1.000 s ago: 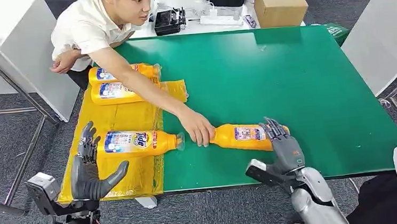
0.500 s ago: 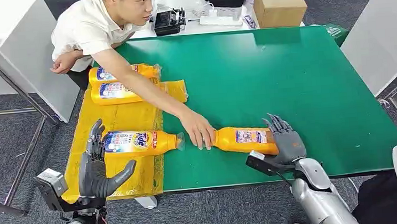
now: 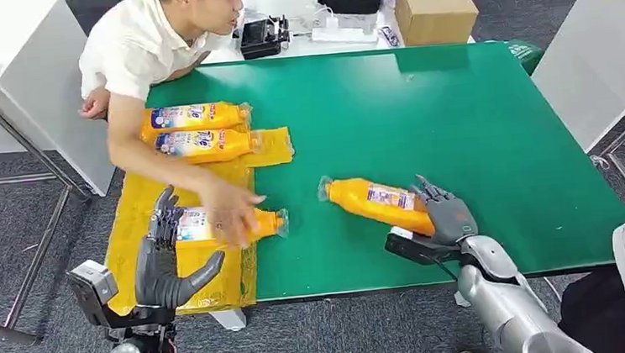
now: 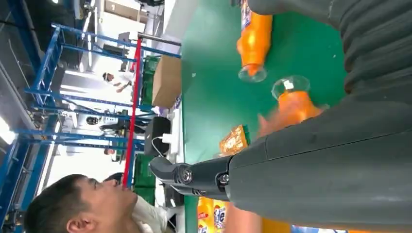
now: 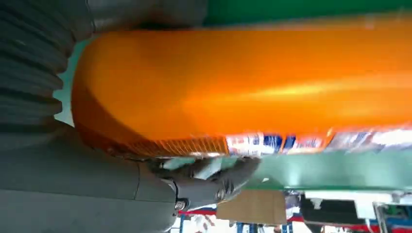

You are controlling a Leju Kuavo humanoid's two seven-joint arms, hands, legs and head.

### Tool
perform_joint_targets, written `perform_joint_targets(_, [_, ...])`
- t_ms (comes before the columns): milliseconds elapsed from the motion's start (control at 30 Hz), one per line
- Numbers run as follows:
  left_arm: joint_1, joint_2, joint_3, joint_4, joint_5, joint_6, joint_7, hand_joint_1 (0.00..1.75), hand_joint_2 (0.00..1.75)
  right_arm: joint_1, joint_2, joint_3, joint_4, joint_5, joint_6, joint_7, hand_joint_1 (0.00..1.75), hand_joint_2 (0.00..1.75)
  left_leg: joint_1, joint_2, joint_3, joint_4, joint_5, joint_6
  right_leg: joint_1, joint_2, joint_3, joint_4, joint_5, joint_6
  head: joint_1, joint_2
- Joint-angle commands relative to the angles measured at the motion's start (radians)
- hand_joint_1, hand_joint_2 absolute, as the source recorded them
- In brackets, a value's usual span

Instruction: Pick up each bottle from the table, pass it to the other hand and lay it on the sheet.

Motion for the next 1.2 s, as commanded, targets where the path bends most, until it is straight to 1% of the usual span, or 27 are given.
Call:
perform_joint_targets(33, [-0.037, 0.013, -0.024, 0.069, 0.007, -0.003, 0.004, 0.00, 1.75, 0.001, 0.018, 0.035, 0.151, -0.017, 0.068, 0.008, 1.75, 1.75, 0.000, -0.002, 0.002, -0.002, 0.001, 0.000, 0.000, -0.003, 0.003, -0.001, 0.000, -0.001, 0.000, 0.000])
perform_joint_targets(67, [-0.038, 0.014, -0.027, 0.070, 0.013, -0.005, 0.005, 0.00, 1.75, 0.000, 0.016, 0.031, 0.161, -0.031, 0.099, 0.011, 1.75, 1.75, 0.000, -0.003, 0.003, -0.003, 0.002, 0.000, 0.000, -0.005, 0.004, -0.003, 0.001, -0.001, 0.000, 0.000])
perform_joint_targets(133, [-0.042, 0.017, -0.032, 0.078, 0.018, -0.009, 0.006, 0.00, 1.75, 0.004, 0.017, 0.006, 0.172, -0.079, 0.152, -0.009, 1.75, 1.75, 0.000, -0.003, 0.004, -0.002, 0.001, 0.000, 0.000, -0.004, 0.001, -0.002, 0.000, -0.001, 0.000, 0.000])
perform_joint_targets(167, [-0.045, 0.018, -0.034, 0.084, 0.022, -0.011, 0.006, 0.00, 1.75, 0.010, 0.018, -0.016, 0.173, -0.118, 0.188, -0.034, 1.75, 1.75, 0.000, -0.004, 0.005, -0.003, 0.001, 0.000, 0.000, -0.005, 0.001, -0.003, 0.000, -0.001, 0.000, 0.000])
perform_joint_targets(233, [-0.053, 0.021, -0.041, 0.098, 0.035, -0.019, 0.005, 0.00, 1.75, 0.027, 0.029, -0.074, 0.162, -0.222, 0.265, -0.106, 1.75, 1.75, 0.000, -0.002, 0.004, -0.002, 0.001, 0.000, 0.001, -0.003, 0.001, -0.002, 0.000, 0.000, 0.000, 0.000])
perform_joint_targets(267, [-0.057, 0.024, -0.045, 0.104, 0.040, -0.023, 0.003, 0.00, 1.75, 0.037, 0.032, -0.094, 0.155, -0.265, 0.299, -0.132, 1.75, 1.75, 0.000, -0.003, 0.005, -0.001, 0.000, 0.000, 0.001, -0.003, 0.005, -0.002, -0.001, 0.000, -0.001, 0.000])
perform_joint_targets(300, [-0.057, 0.024, -0.045, 0.105, 0.041, -0.023, 0.003, 0.00, 1.75, 0.040, 0.033, -0.094, 0.154, -0.266, 0.298, -0.133, 1.75, 1.75, 0.001, -0.006, 0.006, -0.003, 0.001, -0.001, 0.001, -0.007, 0.004, -0.003, -0.001, -0.001, 0.001, 0.000])
perform_joint_targets(333, [-0.057, 0.024, -0.045, 0.105, 0.041, -0.023, 0.003, 0.00, 1.75, 0.040, 0.033, -0.094, 0.154, -0.266, 0.298, -0.133, 1.75, 1.75, 0.001, -0.003, 0.008, -0.002, 0.000, -0.001, 0.001, -0.005, 0.000, -0.004, -0.001, -0.001, 0.000, 0.000])
perform_joint_targets(367, [-0.057, 0.024, -0.045, 0.105, 0.041, -0.023, 0.003, 0.00, 1.75, 0.040, 0.033, -0.094, 0.154, -0.266, 0.298, -0.133, 1.75, 1.75, 0.001, -0.001, 0.009, -0.002, -0.001, -0.001, 0.001, -0.003, 0.000, -0.003, -0.001, 0.000, 0.001, 0.000])
perform_joint_targets(400, [-0.057, 0.025, -0.047, 0.106, 0.046, -0.026, 0.000, 0.00, 1.75, 0.052, 0.038, -0.104, 0.133, -0.301, 0.316, -0.156, 1.75, 1.75, 0.001, -0.001, 0.009, -0.003, -0.001, -0.002, 0.001, -0.004, 0.000, -0.004, -0.001, -0.001, 0.000, 0.000])
perform_joint_targets(433, [-0.055, 0.026, -0.048, 0.105, 0.049, -0.029, -0.002, 0.00, 1.75, 0.057, 0.039, -0.106, 0.121, -0.317, 0.321, -0.172, 1.75, 1.75, 0.001, 0.000, 0.009, -0.002, -0.002, -0.002, 0.001, -0.001, 0.001, -0.003, -0.001, -0.001, 0.000, 0.000])
perform_joint_targets(467, [-0.052, 0.026, -0.049, 0.105, 0.068, -0.040, -0.006, 0.00, 1.75, 0.073, 0.054, -0.131, 0.086, -0.387, 0.369, -0.246, 1.75, 1.75, 0.001, -0.001, 0.010, -0.005, -0.001, -0.003, 0.001, -0.001, 0.002, -0.005, 0.000, -0.001, 0.000, 0.000])
perform_joint_targets(533, [-0.050, 0.024, -0.049, 0.110, 0.086, -0.049, -0.008, 0.00, 1.75, 0.095, 0.073, -0.124, 0.016, -0.432, 0.392, -0.292, 1.75, 1.75, 0.001, 0.001, 0.010, -0.003, -0.002, -0.003, 0.001, 0.001, 0.002, -0.004, -0.001, -0.001, 0.000, 0.000])
perform_joint_targets(567, [-0.047, 0.023, -0.051, 0.112, 0.100, -0.058, -0.009, 0.00, 1.75, 0.125, 0.090, -0.121, -0.074, -0.486, 0.418, -0.320, 1.75, 1.75, 0.001, 0.000, 0.011, -0.004, -0.002, -0.003, 0.001, 0.000, 0.002, -0.004, 0.000, -0.001, 0.000, 0.000])
perform_joint_targets(600, [-0.043, 0.023, -0.054, 0.113, 0.115, -0.071, -0.007, 0.00, 1.75, 0.144, 0.108, -0.121, -0.143, -0.534, 0.438, -0.335, 1.75, 1.75, 0.001, 0.002, 0.010, -0.002, -0.003, -0.003, 0.001, 0.003, 0.001, -0.003, -0.001, -0.001, 0.000, 0.000])
perform_joint_targets(633, [-0.038, 0.023, -0.057, 0.112, 0.122, -0.077, -0.006, 0.00, 1.75, 0.163, 0.123, -0.110, -0.212, -0.561, 0.445, -0.322, 1.75, 1.75, 0.001, 0.001, 0.011, -0.004, -0.002, -0.003, 0.001, 0.001, 0.001, -0.004, 0.000, -0.001, 0.000, 0.000])
perform_joint_targets(667, [-0.030, 0.020, -0.060, 0.112, 0.134, -0.084, -0.002, 0.00, 1.75, 0.183, 0.142, -0.093, -0.302, -0.590, 0.437, -0.308, 1.75, 1.75, 0.001, 0.004, 0.009, -0.005, -0.001, -0.003, 0.001, 0.003, 0.009, -0.005, 0.001, -0.002, 0.000, 0.000])
perform_joint_targets(700, [-0.027, 0.018, -0.065, 0.113, 0.137, -0.086, 0.000, 0.00, 1.75, 0.197, 0.152, -0.079, -0.359, -0.612, 0.435, -0.287, 1.75, 1.75, 0.001, 0.005, 0.010, -0.003, -0.003, -0.003, 0.001, 0.005, 0.009, -0.003, 0.000, -0.002, 0.000, 0.000])
perform_joint_targets(733, [-0.019, 0.010, -0.066, 0.119, 0.151, -0.089, 0.012, 0.00, 1.75, 0.212, 0.175, -0.079, -0.419, -0.669, 0.444, -0.303, 1.75, 1.75, 0.000, 0.006, 0.010, -0.004, -0.003, -0.003, 0.001, 0.005, 0.009, -0.003, 0.000, -0.002, 0.000, 0.000])
perform_joint_targets(767, [-0.016, 0.004, -0.072, 0.128, 0.159, -0.088, 0.019, 0.00, 1.75, 0.225, 0.188, -0.065, -0.472, -0.697, 0.448, -0.292, 1.75, 1.75, 0.000, 0.005, 0.009, -0.003, -0.002, -0.003, 0.001, 0.004, 0.008, -0.002, 0.000, -0.002, 0.001, 0.000])
perform_joint_targets(800, [-0.013, -0.005, -0.082, 0.145, 0.166, -0.082, 0.028, 0.00, 1.75, 0.243, 0.198, -0.040, -0.536, -0.721, 0.444, -0.284, 1.75, 1.75, 0.001, 0.006, 0.008, -0.002, -0.003, -0.003, 0.001, 0.005, 0.007, -0.001, -0.001, -0.002, 0.000, 0.000])
perform_joint_targets(867, [-0.010, -0.015, -0.113, 0.173, 0.168, -0.076, 0.035, 0.00, 1.75, 0.270, 0.206, 0.000, -0.601, -0.739, 0.436, -0.273, 1.75, 1.75, 0.000, 0.007, 0.005, -0.002, -0.003, -0.003, 0.000, 0.007, 0.005, 0.000, -0.001, -0.001, 0.000, 0.000])
perform_joint_targets(967, [-0.014, -0.006, -0.170, 0.208, 0.165, -0.084, 0.049, 0.00, 1.75, 0.281, 0.203, 0.058, -0.600, -0.744, 0.442, -0.259, 1.75, 1.75, 0.000, 0.002, 0.000, -0.001, -0.002, -0.002, 0.000, 0.003, 0.001, 0.001, -0.002, 0.000, -0.001, 0.000])
perform_joint_targets(1000, [-0.017, -0.004, -0.180, 0.214, 0.163, -0.085, 0.051, 0.00, 1.75, 0.279, 0.201, 0.069, -0.593, -0.742, 0.444, -0.260, 1.75, 1.75, 0.000, 0.002, 0.000, -0.002, -0.002, -0.002, 0.000, 0.002, 0.001, 0.000, -0.002, -0.001, 0.000, 0.000])
perform_joint_targets(1033, [-0.027, 0.002, -0.201, 0.232, 0.164, -0.097, 0.064, 0.00, 1.75, 0.269, 0.192, 0.109, -0.577, -0.722, 0.449, -0.276, 1.75, 1.75, 0.001, 0.003, -0.002, -0.002, -0.002, -0.002, 0.001, 0.003, -0.001, 0.000, -0.002, 0.000, 0.000, 0.000])
perform_joint_targets(1067, [-0.037, 0.001, -0.209, 0.251, 0.167, -0.099, 0.066, 0.00, 1.75, 0.263, 0.197, 0.127, -0.561, -0.716, 0.442, -0.283, 1.75, 1.75, 0.000, 0.002, 0.000, -0.003, -0.002, -0.002, 0.000, 0.002, 0.001, -0.001, -0.002, 0.000, 0.000, 0.000])
perform_joint_targets(1200, [-0.062, -0.009, -0.222, 0.290, 0.204, -0.109, 0.081, 0.00, 1.75, 0.240, 0.221, 0.195, -0.511, -0.684, 0.420, -0.287, 1.75, 1.75, -0.001, 0.003, -0.003, -0.002, -0.002, -0.002, -0.001, 0.003, -0.002, 0.000, -0.001, 0.000, 0.000, 0.000])
